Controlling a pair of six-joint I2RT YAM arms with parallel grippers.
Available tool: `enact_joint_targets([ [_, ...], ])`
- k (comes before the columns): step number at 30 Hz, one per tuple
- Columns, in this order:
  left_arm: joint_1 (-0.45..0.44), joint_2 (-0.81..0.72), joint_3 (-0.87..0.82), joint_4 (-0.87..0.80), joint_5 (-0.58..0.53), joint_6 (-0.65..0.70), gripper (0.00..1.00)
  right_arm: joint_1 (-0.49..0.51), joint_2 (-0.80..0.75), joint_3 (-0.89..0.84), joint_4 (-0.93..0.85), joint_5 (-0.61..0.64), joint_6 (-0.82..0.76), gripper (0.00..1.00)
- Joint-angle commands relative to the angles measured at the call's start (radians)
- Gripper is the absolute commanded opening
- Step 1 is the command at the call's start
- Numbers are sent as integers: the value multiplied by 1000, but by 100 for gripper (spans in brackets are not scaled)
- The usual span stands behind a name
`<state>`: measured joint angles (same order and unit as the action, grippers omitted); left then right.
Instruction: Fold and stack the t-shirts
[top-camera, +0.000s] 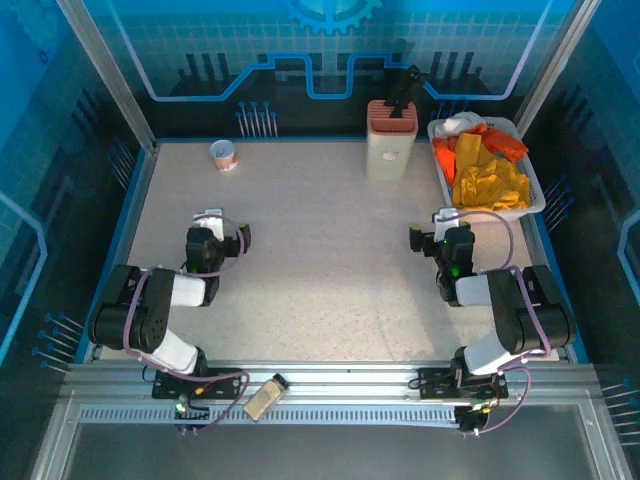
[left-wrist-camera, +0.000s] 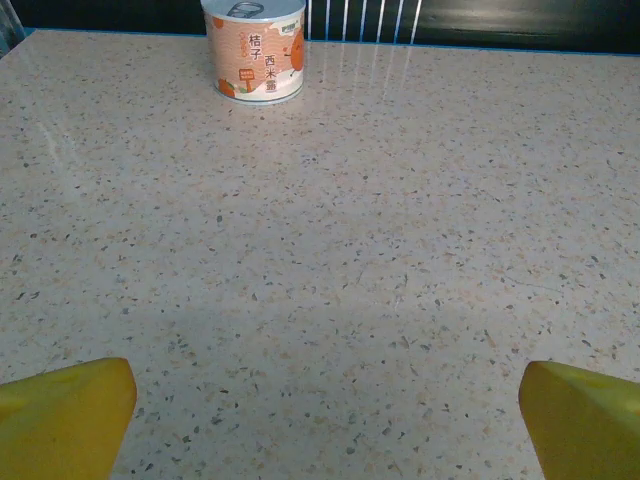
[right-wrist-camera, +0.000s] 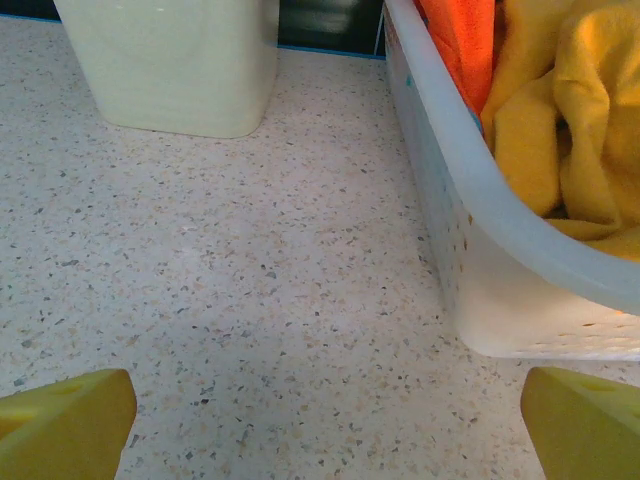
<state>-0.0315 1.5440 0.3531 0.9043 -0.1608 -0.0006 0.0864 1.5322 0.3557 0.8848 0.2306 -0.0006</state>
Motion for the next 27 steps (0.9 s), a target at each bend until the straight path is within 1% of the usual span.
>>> enact_joint_targets([
  [1, 7, 11, 23, 32, -5, -7, 99, 12, 11, 26, 42, 6, 9, 100],
  [24, 7, 11, 25, 31, -5, -5, 99, 10, 11, 26, 43, 5, 12, 100],
  [27, 7, 12, 25, 32, -5, -6, 99, -9, 8, 10, 64, 8, 40, 100],
])
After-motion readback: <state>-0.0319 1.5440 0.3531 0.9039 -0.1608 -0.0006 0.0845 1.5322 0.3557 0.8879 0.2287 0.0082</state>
